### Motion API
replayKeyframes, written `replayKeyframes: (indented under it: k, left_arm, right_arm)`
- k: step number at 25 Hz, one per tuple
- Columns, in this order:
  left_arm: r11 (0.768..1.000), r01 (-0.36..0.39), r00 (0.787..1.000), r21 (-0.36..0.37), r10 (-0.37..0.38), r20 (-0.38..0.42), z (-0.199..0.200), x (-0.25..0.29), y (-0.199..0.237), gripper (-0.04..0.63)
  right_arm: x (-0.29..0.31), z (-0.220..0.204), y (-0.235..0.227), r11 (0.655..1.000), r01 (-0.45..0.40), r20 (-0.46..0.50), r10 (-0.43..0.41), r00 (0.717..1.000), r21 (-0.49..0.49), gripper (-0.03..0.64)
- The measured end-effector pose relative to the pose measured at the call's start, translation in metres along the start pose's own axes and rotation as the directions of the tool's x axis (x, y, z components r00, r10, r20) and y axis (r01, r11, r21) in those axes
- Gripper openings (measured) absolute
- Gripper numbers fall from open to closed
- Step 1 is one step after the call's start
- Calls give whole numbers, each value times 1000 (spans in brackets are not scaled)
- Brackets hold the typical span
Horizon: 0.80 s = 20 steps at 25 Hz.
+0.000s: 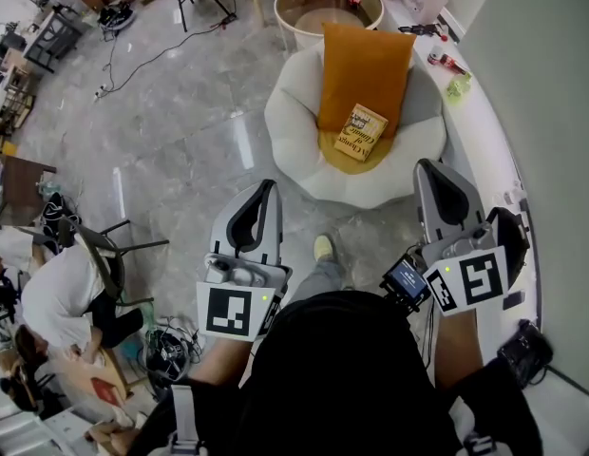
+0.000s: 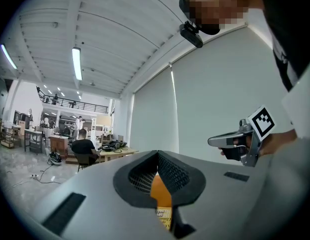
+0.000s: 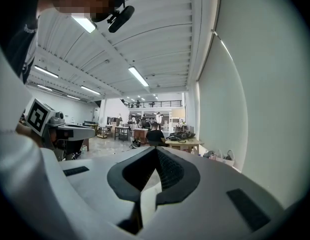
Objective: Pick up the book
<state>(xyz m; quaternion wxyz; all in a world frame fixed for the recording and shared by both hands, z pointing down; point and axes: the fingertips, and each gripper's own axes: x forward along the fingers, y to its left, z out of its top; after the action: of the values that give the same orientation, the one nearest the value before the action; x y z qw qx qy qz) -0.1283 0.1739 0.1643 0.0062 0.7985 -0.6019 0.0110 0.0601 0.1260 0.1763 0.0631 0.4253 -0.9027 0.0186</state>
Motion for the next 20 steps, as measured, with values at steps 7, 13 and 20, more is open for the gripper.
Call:
replayKeyframes:
  k: [7, 13, 20]
  left_arm:
    - [1000, 13, 1000, -9, -13, 3, 0, 27, 30, 11]
    - [999, 37, 999, -9, -37, 5, -3, 45, 48, 11]
    - [998, 54, 998, -14, -54, 11, -9, 49, 58, 11]
  right_arm:
    - [36, 7, -5, 1000, 21, 0, -21, 1000, -13, 12]
    - [58, 6, -10, 999, 48, -3, -48, 999, -17, 12]
    - [69, 6, -5, 998, 57, -9, -57, 998, -36, 12]
